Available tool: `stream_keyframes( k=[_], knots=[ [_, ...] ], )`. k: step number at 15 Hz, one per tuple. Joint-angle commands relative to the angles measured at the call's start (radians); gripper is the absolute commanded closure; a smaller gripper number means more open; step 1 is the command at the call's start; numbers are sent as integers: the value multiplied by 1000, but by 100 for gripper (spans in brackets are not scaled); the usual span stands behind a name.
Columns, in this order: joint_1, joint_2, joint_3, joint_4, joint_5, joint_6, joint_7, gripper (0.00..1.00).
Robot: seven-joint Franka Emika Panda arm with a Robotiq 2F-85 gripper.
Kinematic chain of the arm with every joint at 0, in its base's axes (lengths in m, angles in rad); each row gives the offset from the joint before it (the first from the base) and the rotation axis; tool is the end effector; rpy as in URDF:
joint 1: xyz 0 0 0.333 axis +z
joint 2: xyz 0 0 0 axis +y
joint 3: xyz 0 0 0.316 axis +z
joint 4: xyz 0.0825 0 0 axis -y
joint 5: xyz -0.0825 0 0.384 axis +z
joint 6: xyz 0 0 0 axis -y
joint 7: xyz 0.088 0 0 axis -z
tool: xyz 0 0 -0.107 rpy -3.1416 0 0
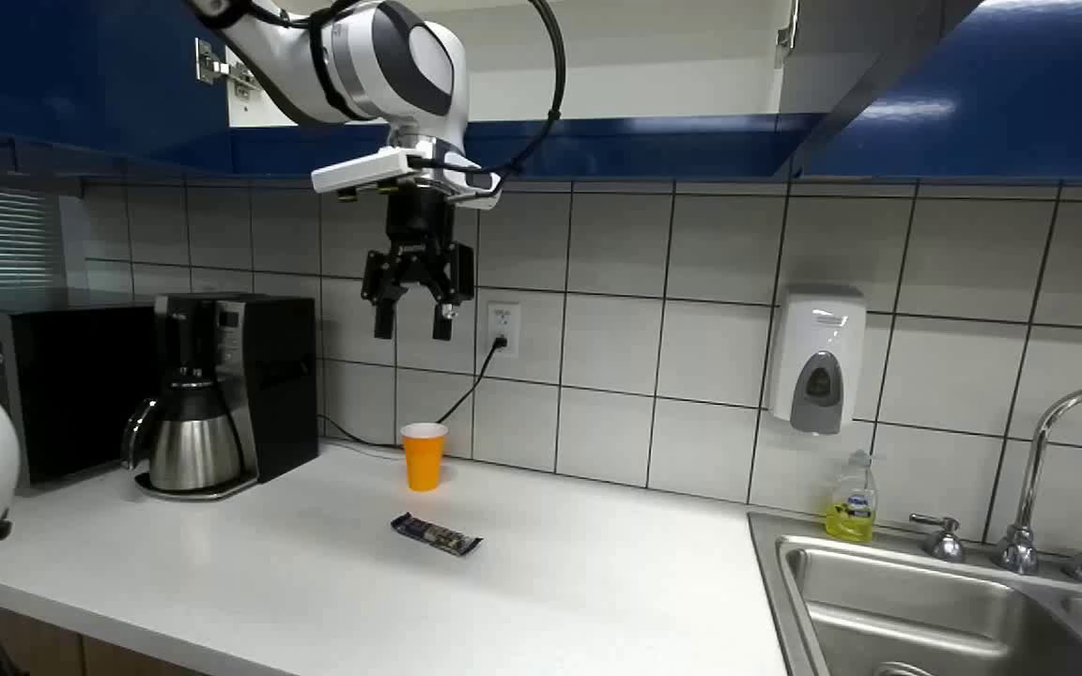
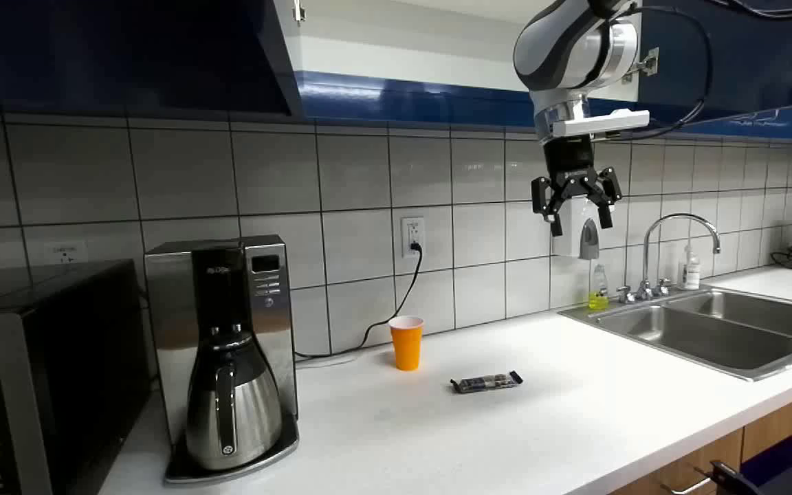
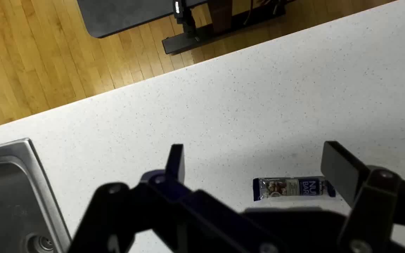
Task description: Shift the chocolate bar to the open cupboard
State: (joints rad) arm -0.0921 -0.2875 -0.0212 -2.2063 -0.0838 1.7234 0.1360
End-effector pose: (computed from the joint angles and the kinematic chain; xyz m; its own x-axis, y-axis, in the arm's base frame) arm 0.4405 -0.0584 0.4842 0.9558 -0.2301 -0.1830 -0.2151 -0.9716 0.0984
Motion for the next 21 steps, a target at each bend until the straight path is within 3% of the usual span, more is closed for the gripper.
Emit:
stream_keyframes(
  k=[1,5,13,21],
  knots=[
    [7,1,-7,2,-2,-2,1,0],
    [10,-6,-5,-11,-3,12,-1,0],
    [21,-101,1,-191,10,229,3,0],
    [7,45,-8,-251,14,397,50,0]
  ],
)
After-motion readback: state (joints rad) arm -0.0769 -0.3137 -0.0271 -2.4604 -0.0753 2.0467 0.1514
